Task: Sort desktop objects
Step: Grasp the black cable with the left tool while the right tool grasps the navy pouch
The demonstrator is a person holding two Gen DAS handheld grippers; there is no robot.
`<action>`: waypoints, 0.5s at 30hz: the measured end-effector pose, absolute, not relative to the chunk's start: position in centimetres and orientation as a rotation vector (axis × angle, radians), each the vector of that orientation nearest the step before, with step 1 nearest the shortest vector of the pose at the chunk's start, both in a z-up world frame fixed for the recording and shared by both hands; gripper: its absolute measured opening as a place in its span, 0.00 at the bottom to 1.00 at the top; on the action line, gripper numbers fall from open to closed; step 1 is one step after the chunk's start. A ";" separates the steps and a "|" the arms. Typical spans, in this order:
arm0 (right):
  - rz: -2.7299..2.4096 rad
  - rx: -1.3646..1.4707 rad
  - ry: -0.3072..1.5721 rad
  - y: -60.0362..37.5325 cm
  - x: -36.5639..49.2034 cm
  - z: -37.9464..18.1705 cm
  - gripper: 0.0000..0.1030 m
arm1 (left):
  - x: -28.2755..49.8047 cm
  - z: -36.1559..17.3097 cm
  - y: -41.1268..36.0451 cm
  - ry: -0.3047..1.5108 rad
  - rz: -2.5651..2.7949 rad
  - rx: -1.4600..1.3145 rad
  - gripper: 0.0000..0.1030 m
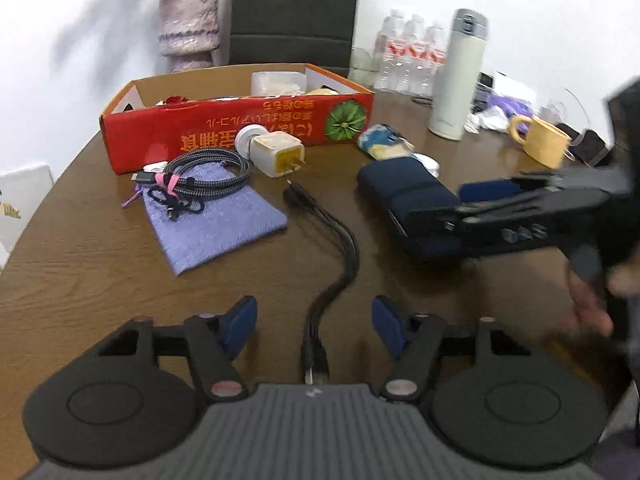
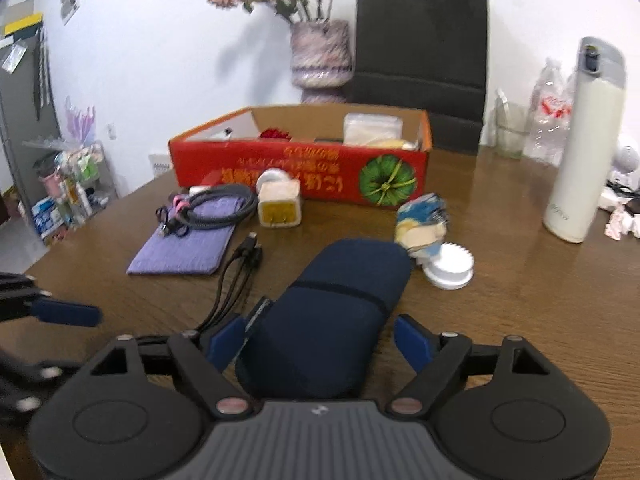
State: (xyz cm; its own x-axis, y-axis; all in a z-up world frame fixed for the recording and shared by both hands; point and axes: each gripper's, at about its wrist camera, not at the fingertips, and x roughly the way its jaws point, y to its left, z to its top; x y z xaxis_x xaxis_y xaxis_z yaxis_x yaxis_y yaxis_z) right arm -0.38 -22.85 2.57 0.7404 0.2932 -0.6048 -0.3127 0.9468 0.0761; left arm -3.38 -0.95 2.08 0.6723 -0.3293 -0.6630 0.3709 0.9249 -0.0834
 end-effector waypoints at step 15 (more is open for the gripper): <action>0.293 0.129 0.691 -23.6 1.6 1.3 0.78 | 1.1 1.1 -7.0 0.701 -0.403 0.141 0.05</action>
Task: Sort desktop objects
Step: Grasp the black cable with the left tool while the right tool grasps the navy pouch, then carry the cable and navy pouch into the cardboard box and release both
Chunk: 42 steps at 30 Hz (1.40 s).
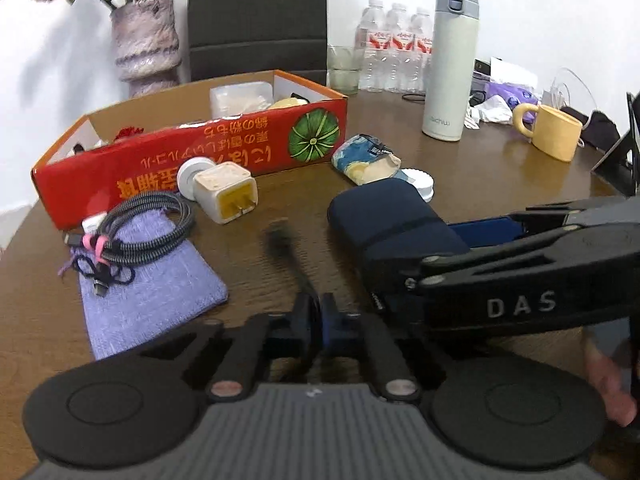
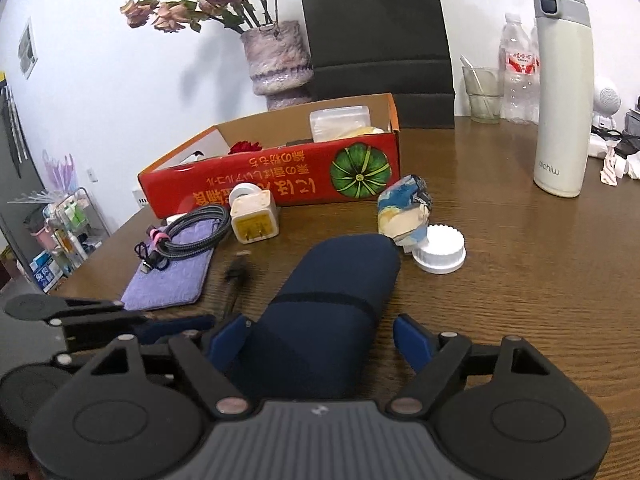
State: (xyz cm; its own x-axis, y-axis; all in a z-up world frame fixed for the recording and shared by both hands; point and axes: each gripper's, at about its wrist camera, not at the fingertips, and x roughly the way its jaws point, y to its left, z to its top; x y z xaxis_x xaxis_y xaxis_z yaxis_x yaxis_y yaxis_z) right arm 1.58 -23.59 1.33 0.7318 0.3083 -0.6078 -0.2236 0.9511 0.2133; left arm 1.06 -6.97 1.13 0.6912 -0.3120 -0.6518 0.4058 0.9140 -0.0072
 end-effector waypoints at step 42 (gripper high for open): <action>0.384 0.078 0.661 -15.1 28.0 9.0 0.63 | 28.8 13.9 4.1 0.439 -0.178 -0.159 0.03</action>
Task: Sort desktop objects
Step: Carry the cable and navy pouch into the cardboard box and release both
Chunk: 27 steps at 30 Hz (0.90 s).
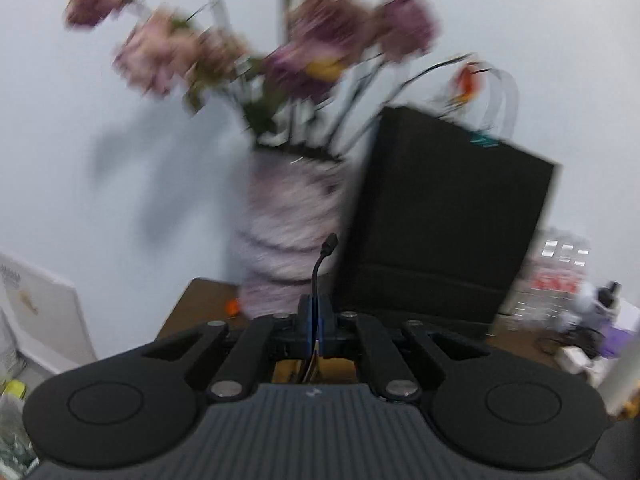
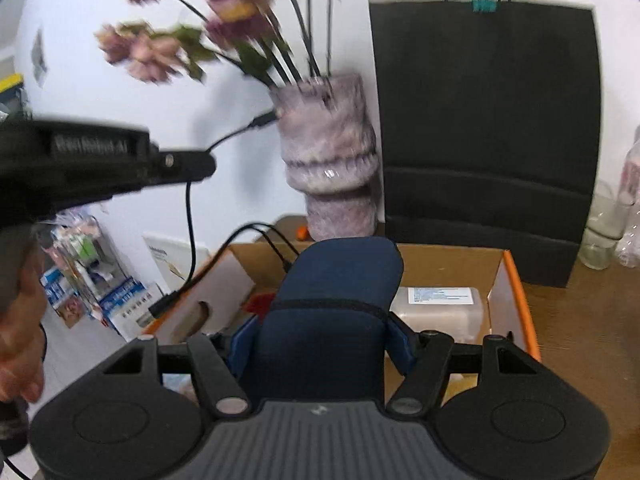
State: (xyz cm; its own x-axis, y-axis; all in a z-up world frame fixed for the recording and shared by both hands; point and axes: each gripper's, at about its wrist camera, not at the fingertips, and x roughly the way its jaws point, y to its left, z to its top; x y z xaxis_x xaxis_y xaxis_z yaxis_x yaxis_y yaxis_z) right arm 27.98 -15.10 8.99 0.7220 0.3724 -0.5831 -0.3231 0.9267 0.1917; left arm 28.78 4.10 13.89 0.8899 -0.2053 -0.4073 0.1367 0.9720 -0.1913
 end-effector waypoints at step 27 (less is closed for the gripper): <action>0.336 0.131 0.651 -16.6 23.7 11.9 0.84 | 22.6 12.2 6.4 0.554 -0.075 -0.008 1.00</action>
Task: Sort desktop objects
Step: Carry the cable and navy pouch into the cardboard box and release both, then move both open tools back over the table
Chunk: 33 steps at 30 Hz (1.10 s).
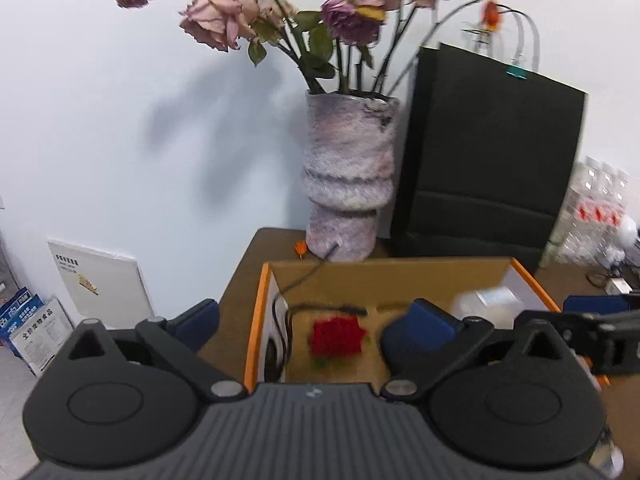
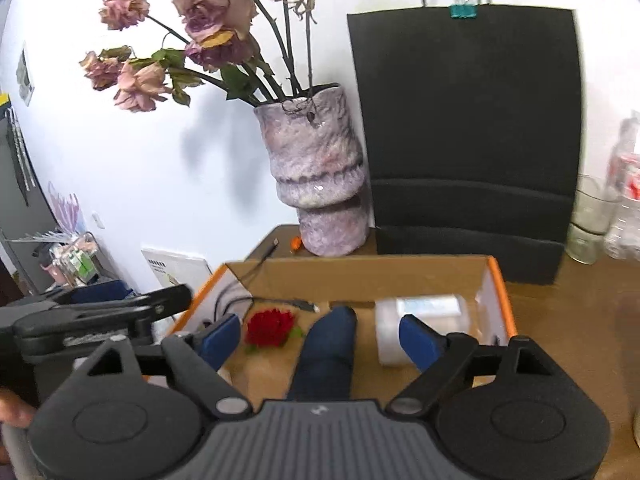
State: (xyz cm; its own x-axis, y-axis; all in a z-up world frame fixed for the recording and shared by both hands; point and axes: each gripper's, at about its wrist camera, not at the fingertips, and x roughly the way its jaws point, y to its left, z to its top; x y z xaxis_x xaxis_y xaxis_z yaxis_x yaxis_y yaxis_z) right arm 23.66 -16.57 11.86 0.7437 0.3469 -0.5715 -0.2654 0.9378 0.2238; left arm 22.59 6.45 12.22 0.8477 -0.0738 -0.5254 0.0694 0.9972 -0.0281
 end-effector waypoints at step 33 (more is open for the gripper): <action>0.384 0.009 0.679 -18.4 -0.9 1.9 0.93 | -3.9 1.1 0.9 0.699 -0.002 0.013 1.00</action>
State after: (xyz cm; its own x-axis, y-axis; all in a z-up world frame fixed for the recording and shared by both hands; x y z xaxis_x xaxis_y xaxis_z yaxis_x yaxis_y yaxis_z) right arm -0.93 -18.39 1.94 0.7106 0.3494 -0.6107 -0.3435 0.9298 0.1324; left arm -3.90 0.93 1.12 0.7653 0.0030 -0.6437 0.0059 0.9999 0.0117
